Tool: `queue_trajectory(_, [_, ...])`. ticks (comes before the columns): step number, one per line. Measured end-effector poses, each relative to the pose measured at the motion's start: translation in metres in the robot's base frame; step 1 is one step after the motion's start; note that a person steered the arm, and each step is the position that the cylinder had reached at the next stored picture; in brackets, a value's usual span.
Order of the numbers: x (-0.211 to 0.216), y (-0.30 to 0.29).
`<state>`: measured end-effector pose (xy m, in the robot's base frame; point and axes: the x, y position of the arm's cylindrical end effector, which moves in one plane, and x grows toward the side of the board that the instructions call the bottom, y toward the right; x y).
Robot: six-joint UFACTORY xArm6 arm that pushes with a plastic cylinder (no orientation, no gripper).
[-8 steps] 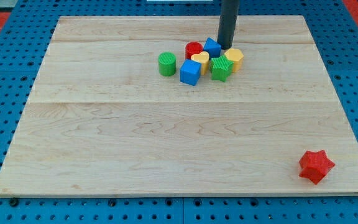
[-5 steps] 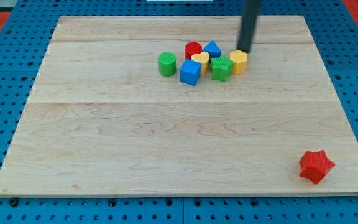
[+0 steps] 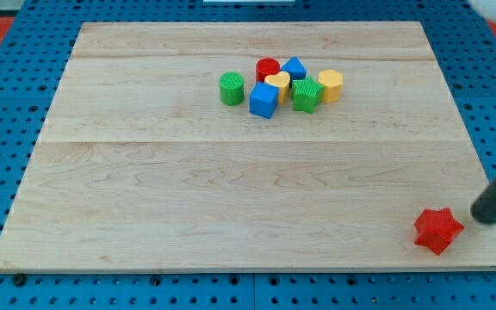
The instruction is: Move red star to group of blocks
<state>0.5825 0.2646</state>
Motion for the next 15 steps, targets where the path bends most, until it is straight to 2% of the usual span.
queue_trajectory(1, [0.020, -0.042])
queue_trajectory(2, [-0.013, -0.154])
queue_trajectory(3, [-0.041, -0.170])
queue_trajectory(4, [-0.007, -0.131])
queue_trajectory(5, [0.003, -0.096])
queue_trajectory(6, [-0.041, -0.087])
queue_trajectory(7, [-0.071, -0.142])
queue_trajectory(8, [-0.077, -0.219])
queue_trajectory(9, [-0.049, -0.161])
queue_trajectory(10, [-0.052, -0.246])
queue_trajectory(11, [-0.071, -0.319])
queue_trajectory(12, [-0.070, -0.338])
queue_trajectory(13, [-0.080, -0.383])
queue_trajectory(14, [-0.123, -0.401])
queue_trajectory(15, [-0.127, -0.434])
